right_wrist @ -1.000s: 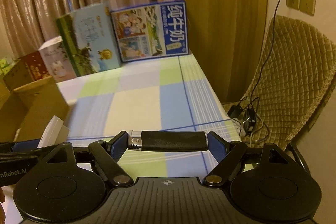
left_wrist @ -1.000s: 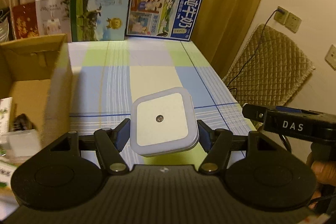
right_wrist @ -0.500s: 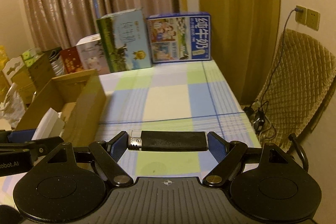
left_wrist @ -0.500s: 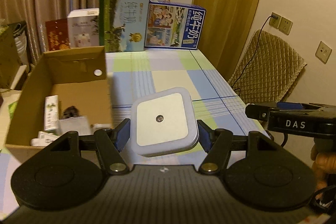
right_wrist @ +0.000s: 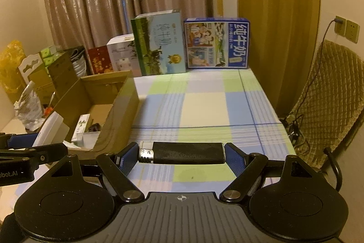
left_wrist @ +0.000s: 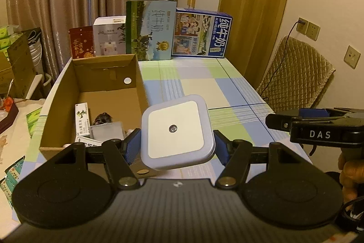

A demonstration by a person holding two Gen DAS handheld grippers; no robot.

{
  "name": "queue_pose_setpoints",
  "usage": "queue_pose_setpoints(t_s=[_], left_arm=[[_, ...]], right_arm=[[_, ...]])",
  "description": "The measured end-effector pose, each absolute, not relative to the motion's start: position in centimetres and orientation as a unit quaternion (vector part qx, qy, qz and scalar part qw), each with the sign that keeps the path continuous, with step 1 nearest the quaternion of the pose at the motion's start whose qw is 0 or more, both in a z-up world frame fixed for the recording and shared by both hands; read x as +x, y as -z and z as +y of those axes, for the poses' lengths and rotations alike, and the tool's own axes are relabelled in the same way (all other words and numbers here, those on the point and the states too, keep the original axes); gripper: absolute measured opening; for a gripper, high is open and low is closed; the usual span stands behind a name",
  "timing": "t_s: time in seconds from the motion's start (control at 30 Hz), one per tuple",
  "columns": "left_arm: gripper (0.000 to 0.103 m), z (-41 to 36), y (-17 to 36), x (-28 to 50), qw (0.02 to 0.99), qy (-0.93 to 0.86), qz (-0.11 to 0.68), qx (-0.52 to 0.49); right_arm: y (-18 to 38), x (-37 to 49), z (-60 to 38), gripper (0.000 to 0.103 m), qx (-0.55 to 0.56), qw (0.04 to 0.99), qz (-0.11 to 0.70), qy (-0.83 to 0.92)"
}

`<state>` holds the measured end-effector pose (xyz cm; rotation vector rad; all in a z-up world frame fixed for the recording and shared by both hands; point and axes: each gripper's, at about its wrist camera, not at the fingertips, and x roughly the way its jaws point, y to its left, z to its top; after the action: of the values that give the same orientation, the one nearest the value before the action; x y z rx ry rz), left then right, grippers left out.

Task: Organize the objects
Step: 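Carry the USB stick and night light in both tools over the cardboard box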

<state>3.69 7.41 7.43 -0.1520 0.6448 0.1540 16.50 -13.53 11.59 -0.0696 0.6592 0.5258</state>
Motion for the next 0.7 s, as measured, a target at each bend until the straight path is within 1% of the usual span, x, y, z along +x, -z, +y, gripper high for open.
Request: queue_pose_setpoints(t_s=[0.7], left_arm=[[0.061, 10.8, -7.6, 1.5, 0.94, -0.112, 0.311, -0.082]], right_arm=[[-10.8, 15.3, -9.9, 0.078, -0.045, 0.899, 0.325, -0.289]])
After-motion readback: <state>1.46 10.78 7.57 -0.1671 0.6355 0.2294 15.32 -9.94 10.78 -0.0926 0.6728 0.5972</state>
